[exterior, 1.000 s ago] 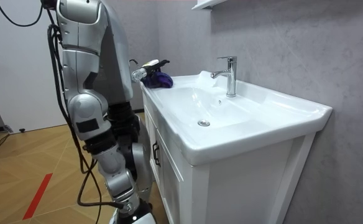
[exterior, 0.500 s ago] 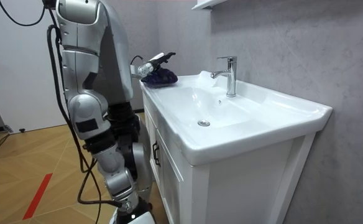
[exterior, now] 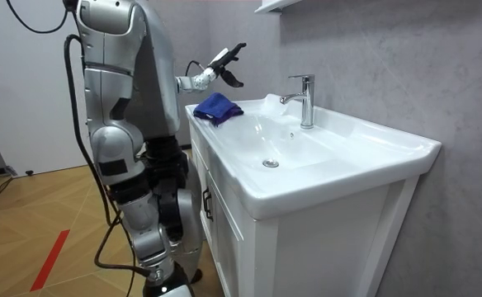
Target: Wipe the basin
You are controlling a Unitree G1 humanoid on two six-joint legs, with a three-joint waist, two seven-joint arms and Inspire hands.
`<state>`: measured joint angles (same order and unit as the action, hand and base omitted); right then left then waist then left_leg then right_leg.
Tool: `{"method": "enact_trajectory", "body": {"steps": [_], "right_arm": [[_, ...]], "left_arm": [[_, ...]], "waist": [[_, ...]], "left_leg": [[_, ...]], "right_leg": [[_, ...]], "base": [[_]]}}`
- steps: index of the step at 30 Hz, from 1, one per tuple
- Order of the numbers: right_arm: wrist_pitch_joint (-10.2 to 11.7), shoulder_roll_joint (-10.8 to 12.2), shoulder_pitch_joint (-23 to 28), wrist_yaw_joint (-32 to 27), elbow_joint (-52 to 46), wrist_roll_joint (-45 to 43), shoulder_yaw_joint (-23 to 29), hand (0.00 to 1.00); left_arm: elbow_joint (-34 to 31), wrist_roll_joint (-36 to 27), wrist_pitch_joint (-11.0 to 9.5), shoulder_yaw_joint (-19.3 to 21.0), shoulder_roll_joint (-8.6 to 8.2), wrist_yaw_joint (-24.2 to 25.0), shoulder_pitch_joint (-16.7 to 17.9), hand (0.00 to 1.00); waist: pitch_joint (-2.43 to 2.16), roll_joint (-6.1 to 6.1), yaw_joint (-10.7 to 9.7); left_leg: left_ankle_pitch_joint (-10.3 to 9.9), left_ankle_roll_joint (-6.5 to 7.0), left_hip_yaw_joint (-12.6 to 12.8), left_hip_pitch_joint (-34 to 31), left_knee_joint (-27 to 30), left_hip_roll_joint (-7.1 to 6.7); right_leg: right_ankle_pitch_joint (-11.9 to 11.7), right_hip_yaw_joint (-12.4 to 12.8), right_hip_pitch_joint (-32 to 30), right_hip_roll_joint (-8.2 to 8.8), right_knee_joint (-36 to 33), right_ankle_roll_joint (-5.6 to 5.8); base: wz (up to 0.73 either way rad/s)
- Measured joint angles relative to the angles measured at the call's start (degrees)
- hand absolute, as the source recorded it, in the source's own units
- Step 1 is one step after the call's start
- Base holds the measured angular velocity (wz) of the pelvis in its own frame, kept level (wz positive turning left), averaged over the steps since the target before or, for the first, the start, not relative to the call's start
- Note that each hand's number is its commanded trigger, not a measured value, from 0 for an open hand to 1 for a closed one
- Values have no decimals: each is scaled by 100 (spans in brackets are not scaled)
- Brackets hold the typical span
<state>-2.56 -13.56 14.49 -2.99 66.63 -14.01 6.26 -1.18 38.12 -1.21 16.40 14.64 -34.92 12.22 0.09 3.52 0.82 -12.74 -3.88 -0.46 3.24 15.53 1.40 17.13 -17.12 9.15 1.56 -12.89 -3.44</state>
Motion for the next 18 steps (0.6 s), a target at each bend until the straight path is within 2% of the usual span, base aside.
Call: {"method": "enact_trajectory", "body": {"steps": [7,10,14,18], "right_arm": [[-4,4,-39,8,7,-2,0,0],[-8,5,-46,7,0,10,-3,0],[-19,6,-24,23,-4,36,-2,0],[-117,12,21,18,-74,48,-8,0]], "left_arm": [[0,-249,-19,4,-1,4,-50,0],[0,-264,-18,40,-1,4,-94,0],[2,-271,-28,448,0,-115,-113,0],[1,-741,-34,688,-1,-368,-113,0]], "waist": [[-10,68,-71],[-9,87,-66],[-8,87,-19],[-9,86,83]], "left_leg": [[-1,2,72,21,-29,-6],[-2,4,78,-12,-24,-7],[-2,4,69,11,-25,-7],[-2,5,45,14,-36,-15]], "right_leg": [[-30,49,4,11,-3,27],[-36,-19,-1,20,-3,33],[-36,-8,-4,22,-24,33],[-35,20,-12,26,-12,34]], "base": [[-5],[8],[0],[0]]}}
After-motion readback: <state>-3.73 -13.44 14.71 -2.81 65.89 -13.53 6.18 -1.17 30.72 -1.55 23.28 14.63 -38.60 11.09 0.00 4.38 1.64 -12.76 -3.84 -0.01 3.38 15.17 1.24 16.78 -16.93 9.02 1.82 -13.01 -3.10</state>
